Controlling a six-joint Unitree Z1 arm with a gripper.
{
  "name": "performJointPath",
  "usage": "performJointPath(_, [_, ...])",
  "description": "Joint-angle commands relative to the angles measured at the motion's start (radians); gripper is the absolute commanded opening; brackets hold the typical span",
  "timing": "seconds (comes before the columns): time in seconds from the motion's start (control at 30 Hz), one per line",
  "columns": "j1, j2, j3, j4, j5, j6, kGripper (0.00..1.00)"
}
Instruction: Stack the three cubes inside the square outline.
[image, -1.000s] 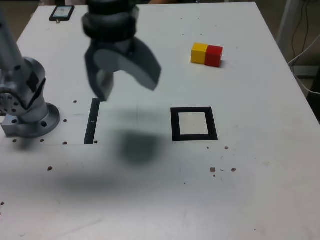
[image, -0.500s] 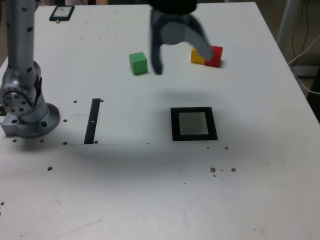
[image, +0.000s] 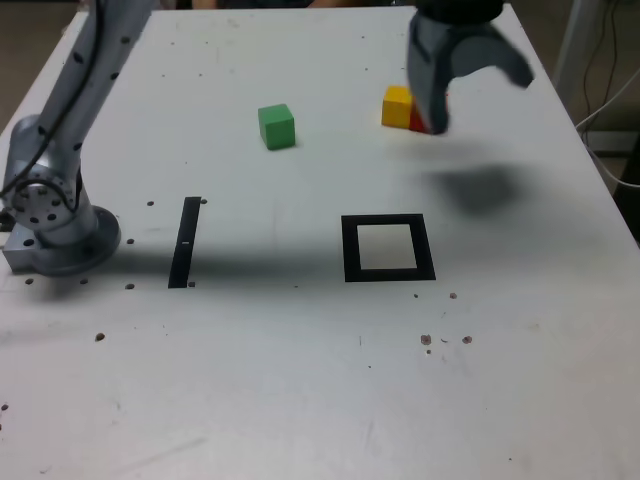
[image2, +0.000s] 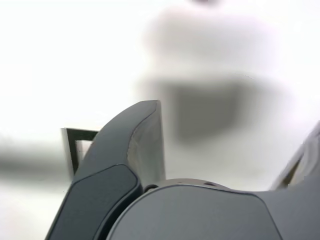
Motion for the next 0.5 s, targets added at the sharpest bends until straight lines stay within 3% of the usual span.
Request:
performJointPath(0.0, [0.027, 0.037, -0.219, -0.041, 0.012, -0.024, 1.00])
performJointPath(0.23, [0.093, 0.065, -0.235, -0.154, 0.083, -0.117, 1.00])
performJointPath(0.47, [0.158, 0.047, -0.188, -0.108, 0.124, -0.161, 1.00])
